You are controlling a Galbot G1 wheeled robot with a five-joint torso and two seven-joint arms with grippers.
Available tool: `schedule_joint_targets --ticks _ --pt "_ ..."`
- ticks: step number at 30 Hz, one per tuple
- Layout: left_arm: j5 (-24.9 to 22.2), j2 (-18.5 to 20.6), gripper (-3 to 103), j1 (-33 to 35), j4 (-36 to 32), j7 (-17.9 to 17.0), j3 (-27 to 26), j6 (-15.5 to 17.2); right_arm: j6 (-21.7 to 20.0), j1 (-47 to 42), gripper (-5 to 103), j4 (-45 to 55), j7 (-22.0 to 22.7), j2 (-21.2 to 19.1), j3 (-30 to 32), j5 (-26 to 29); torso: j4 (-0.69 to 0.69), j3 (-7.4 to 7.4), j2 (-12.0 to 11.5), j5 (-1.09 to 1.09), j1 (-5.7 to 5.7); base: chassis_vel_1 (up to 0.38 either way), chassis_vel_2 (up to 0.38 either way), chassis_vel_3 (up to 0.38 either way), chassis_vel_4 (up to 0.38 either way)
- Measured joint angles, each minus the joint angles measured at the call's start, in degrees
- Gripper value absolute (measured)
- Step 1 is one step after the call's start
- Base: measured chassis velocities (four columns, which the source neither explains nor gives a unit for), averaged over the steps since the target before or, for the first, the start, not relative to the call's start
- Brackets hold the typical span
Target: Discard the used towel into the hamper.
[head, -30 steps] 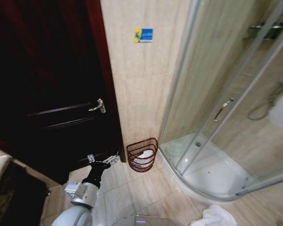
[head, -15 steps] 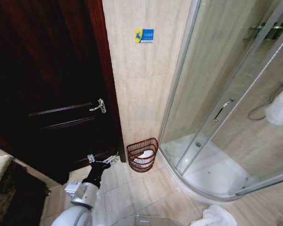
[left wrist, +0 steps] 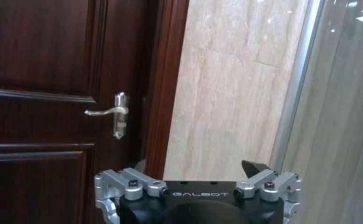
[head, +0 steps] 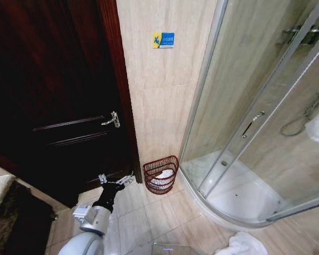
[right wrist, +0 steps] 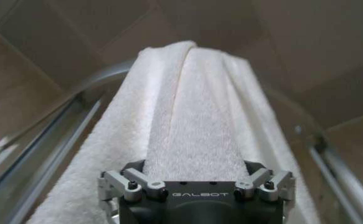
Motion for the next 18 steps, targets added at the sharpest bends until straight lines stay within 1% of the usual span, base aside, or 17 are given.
schedule_joint_targets --ticks 1,2,4,6,7,9,13,14,17,18 --pt "0.0 0.0 100 0.0 0.0 0.0 0.0 0.0 -0.17 -0.14 94 -0.05 -0.24 -0.1 -0.06 0.45 0.0 0.0 0.0 0.0 0.0 0.0 0.0 0.0 0.0" --pt "0.0 0.0 100 0.0 0.0 0.0 0.0 0.0 -0.17 -0.14 94 -0.05 -0.24 -0.1 -0.06 0.45 0.0 0.0 0.0 0.0 0.0 0.0 0.0 0.0 0.0" --pt "0.0 0.0 100 0.0 0.0 0.0 0.0 0.0 -0.42 -0.65 84 -0.25 -0.84 -0.28 -0.02 1.07 0.01 0.01 0.0 0.0 0.01 0.0 0.0 0.0 0.0" --pt "0.0 0.0 100 0.0 0.0 0.0 0.0 0.0 -0.5 -1.01 84 -0.29 -0.98 -0.4 0.16 1.33 0.01 0.01 0.0 0.01 0.01 0.0 0.0 0.0 0.0" --pt "0.0 0.0 100 0.0 0.0 0.0 0.0 0.0 -0.6 -1.63 73 -0.29 -1.07 -0.71 0.49 1.99 0.01 0.01 0.0 0.01 0.01 0.0 0.0 0.0 0.0" --pt "0.0 0.0 100 0.0 0.0 0.0 0.0 0.0 -0.61 -1.96 73 -0.28 -1.2 -0.91 0.67 2.29 0.01 0.01 0.01 0.0 0.01 0.0 0.0 0.0 0.0" --pt "0.0 0.0 100 0.0 0.0 0.0 0.0 0.0 -0.68 -2.85 51 -0.1 -1.35 -2.09 1.48 4.27 0.01 0.01 0.01 0.01 0.01 0.0 0.0 0.0 0.0" --pt "0.0 0.0 100 0.0 0.0 0.0 0.0 0.0 -0.68 -2.85 51 -0.1 -1.35 -2.09 1.48 4.27 0.01 0.01 0.01 0.01 0.01 0.0 0.0 0.0 0.0" --pt "0.0 0.0 100 0.0 0.0 0.0 0.0 0.0 -0.77 -3.52 35 0.0 -1.54 -3.35 2.26 5.59 0.01 0.01 0.01 0.01 0.01 0.0 0.0 0.0 0.0" --pt "0.0 0.0 100 0.0 0.0 0.0 0.0 0.0 -0.77 -3.52 35 0.0 -1.54 -3.35 2.26 5.59 0.01 0.01 0.01 0.01 0.01 0.0 0.0 0.0 0.0"
